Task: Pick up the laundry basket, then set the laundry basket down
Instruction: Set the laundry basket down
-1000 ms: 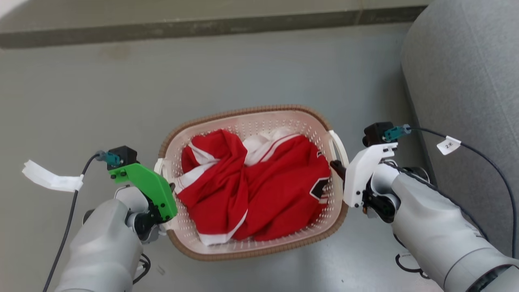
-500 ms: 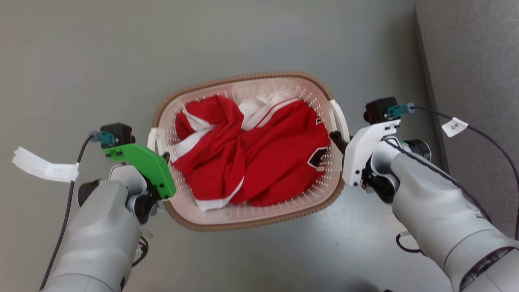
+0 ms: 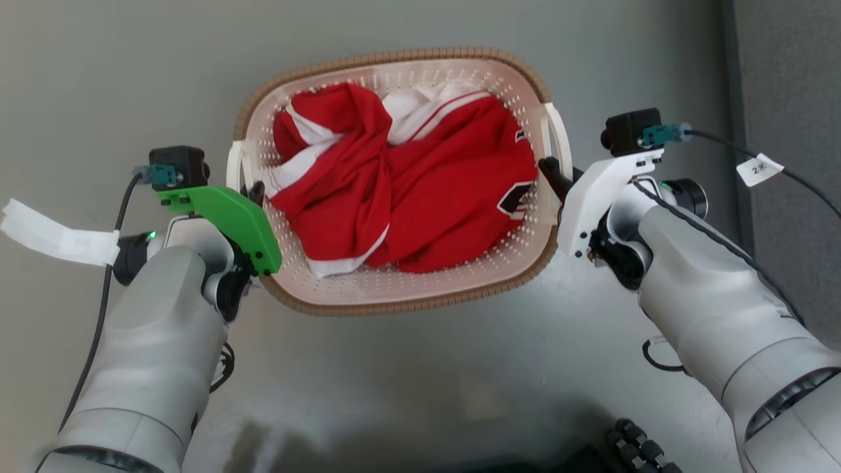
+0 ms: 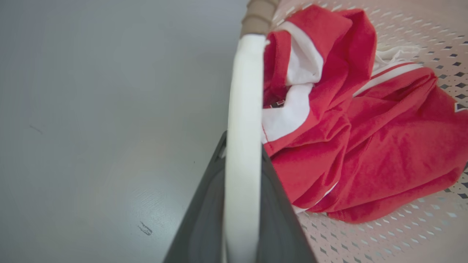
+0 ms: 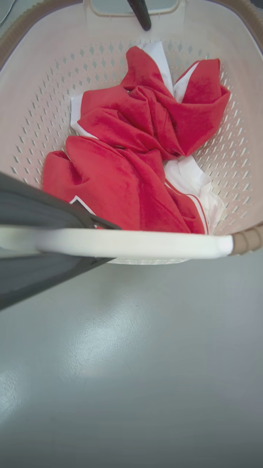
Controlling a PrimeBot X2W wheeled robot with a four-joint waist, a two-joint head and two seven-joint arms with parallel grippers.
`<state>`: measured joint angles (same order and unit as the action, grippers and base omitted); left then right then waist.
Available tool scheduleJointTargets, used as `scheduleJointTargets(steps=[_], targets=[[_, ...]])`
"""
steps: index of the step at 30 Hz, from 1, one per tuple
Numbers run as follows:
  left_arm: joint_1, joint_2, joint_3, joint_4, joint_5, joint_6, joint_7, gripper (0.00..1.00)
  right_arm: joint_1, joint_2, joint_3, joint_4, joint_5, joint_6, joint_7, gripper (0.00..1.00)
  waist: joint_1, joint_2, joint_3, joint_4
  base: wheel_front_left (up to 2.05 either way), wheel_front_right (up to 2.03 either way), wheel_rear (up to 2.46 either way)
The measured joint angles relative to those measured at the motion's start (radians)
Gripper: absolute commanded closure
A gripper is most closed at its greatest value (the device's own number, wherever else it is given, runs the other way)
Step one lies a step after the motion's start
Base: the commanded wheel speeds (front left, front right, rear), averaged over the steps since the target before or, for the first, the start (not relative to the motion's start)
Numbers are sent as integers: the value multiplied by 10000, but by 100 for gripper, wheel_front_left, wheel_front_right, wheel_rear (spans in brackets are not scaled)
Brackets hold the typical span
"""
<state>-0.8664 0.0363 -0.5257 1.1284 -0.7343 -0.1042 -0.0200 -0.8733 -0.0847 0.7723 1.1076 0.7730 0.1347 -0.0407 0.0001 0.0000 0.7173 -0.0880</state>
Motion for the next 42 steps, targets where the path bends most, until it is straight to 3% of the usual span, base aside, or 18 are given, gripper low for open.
scheduleJointTargets(steps=[15, 26, 27, 28, 29, 42], targets=[[-489, -109, -100, 207, 146, 73, -644, 100, -512, 42, -6, 366, -182, -2, -593, 100, 0, 0, 1409, 2, 0, 0, 0], [-630, -132, -65, 487, 63, -50, -788, 100, -678, 132, -10, 614, -182, -2, -922, 100, -1, 0, 1835, 3, 0, 0, 0], [-630, -157, 44, 529, -63, -109, -731, 100, -680, 136, -25, 635, -171, -2, -922, 73, -1, 0, 1840, 5, 0, 0, 0], [-632, -176, 107, 552, -222, -151, -633, 65, -691, 142, -23, 665, -171, -2, -917, 35, -1, 0, 1842, 8, 0, 0, 0], [-637, -184, 94, 554, -295, -159, -627, 0, -712, 138, 4, 681, -173, -15, -907, 0, -1, 0, 1843, 11, 0, 0, 0], [-933, -69, -63, 640, -295, -153, -552, 0, -712, -48, 15, 913, -96, -42, -905, 0, -1, 0, 1668, 94, 0, 0, 0]])
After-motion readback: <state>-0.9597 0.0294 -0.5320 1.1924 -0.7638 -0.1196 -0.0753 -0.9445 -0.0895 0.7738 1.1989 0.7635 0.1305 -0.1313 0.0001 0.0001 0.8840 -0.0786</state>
